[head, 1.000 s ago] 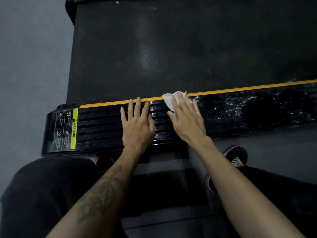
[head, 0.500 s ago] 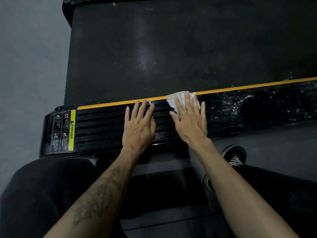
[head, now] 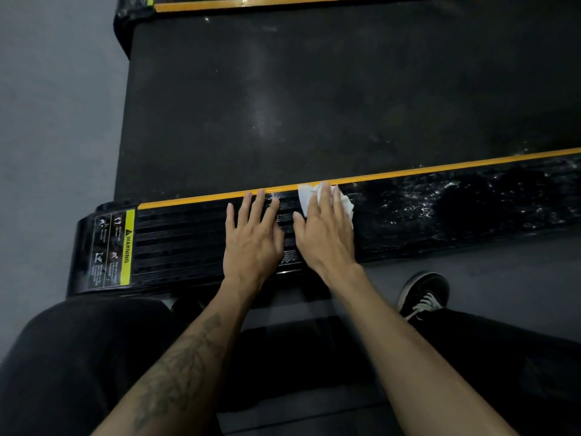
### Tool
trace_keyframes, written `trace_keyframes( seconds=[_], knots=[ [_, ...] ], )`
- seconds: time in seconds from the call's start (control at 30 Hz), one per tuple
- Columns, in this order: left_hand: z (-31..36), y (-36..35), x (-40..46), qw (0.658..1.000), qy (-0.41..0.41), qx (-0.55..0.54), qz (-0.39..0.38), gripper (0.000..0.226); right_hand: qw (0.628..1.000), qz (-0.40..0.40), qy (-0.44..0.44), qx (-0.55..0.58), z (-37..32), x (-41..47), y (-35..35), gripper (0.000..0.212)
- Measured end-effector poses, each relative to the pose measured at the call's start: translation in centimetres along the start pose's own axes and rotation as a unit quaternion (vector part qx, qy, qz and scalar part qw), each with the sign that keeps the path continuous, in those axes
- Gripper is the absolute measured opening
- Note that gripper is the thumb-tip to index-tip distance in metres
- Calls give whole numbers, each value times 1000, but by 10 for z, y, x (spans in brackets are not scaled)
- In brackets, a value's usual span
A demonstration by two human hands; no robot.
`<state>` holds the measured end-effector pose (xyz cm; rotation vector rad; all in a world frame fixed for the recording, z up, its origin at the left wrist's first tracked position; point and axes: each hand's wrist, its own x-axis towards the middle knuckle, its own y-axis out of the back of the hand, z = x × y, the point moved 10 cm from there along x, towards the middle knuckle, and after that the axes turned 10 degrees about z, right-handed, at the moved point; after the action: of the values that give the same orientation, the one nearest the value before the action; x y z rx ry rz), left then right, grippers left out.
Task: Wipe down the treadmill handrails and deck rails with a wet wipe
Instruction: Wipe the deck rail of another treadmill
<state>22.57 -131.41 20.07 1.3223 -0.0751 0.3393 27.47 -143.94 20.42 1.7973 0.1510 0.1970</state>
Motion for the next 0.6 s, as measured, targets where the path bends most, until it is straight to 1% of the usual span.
trace_keyframes(
  seconds=[0.1, 0.2, 0.27, 0.33, 0.43, 0.5, 0.6],
  knots=[
    [0, 1, 1, 1000, 2, -6, 1, 50, 999, -9, -20, 31, -7, 3, -5, 72],
    [1, 2, 1, 1000, 3, -11, 5, 50, 998, -29, 44, 18, -3, 5, -9, 67],
    [1, 3, 0, 1000, 0, -7, 9, 50, 994, -45, 91, 31, 6, 10, -5, 62],
    [2, 3, 0, 1000, -1, -4, 7, 53, 989, -61, 118, 59, 16, 17, 1, 57],
    [2, 4, 1, 1000, 1, -4, 4, 56, 984, -76, 148, 63, 15, 16, 3, 59],
    [2, 4, 1, 1000, 0, -1, 8, 59, 983, -61, 163, 56, 9, 9, 5, 59],
    [3, 4, 1, 1000, -2, 0, 8, 61, 986, 0, 165, 35, 3, 2, 13, 53]
  ],
)
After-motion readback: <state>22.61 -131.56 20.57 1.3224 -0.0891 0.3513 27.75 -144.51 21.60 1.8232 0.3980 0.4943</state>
